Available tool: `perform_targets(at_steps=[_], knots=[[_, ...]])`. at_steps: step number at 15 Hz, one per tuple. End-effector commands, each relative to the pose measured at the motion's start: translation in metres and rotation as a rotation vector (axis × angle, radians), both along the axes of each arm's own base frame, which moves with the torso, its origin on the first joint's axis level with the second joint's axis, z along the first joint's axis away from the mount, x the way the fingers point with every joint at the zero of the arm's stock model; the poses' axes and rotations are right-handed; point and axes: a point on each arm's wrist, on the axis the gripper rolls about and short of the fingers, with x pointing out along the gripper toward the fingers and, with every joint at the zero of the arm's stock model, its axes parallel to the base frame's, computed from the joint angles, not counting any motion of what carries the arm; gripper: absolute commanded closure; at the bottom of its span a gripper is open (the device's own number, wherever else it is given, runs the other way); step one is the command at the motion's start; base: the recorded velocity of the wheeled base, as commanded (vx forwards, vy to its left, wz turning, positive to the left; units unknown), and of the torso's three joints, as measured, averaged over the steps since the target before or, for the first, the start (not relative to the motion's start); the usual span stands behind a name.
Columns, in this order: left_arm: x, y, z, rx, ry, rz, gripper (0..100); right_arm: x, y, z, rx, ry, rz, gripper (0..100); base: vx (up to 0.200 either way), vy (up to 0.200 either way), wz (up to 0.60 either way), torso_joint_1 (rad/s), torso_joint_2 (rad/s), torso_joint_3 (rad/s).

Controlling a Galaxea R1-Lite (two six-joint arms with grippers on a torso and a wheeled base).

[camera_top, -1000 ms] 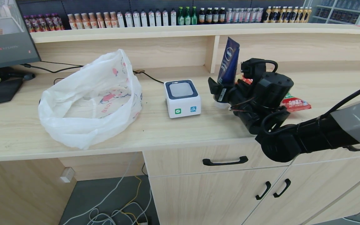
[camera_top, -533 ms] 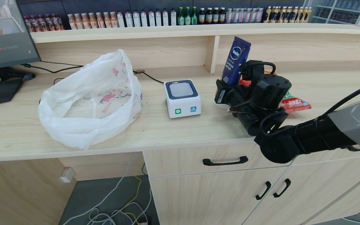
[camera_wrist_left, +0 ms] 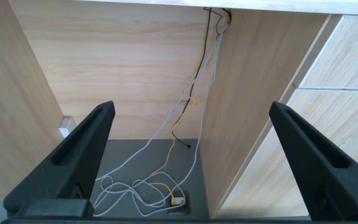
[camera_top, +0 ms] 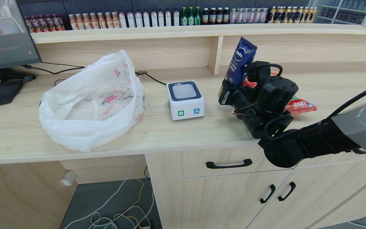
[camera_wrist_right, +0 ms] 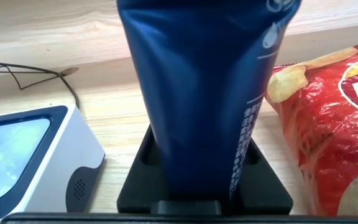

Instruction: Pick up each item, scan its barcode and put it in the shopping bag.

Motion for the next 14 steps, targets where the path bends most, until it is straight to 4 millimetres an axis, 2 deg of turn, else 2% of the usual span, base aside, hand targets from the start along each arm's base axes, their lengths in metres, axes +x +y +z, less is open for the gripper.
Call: perform_targets(at_steps=[1,6,8,10,14], knots=[[0.0,0.0,0.0,0.0,0.0,-0.001,0,-0.002,0.001,0.002,0.002,-0.005,0.005,100,0.0,0.0,0.0,0.0,0.0,0.0],[0.0,0.0,0.0,0.0,0.0,0.0,0,-0.01,0.0,0.015,0.011,-0.033,0.012,100,0.0,0.0,0.0,0.0,0.0,0.0],[0.0,0.0,0.0,0.0,0.0,0.0,0,-0.027,0.008,0.032,0.028,-0.067,0.048,100,0.0,0.0,0.0,0.0,0.0,0.0],[0.0,0.0,0.0,0.0,0.0,0.0,0,-0.042,0.007,0.043,0.012,-0.09,0.059,100,0.0,0.0,0.0,0.0,0.0,0.0],[0.0,0.0,0.0,0.0,0.0,0.0,0,-0.08,-0.005,0.044,-0.003,-0.073,0.091,100,0.0,0.0,0.0,0.0,0.0,0.0]])
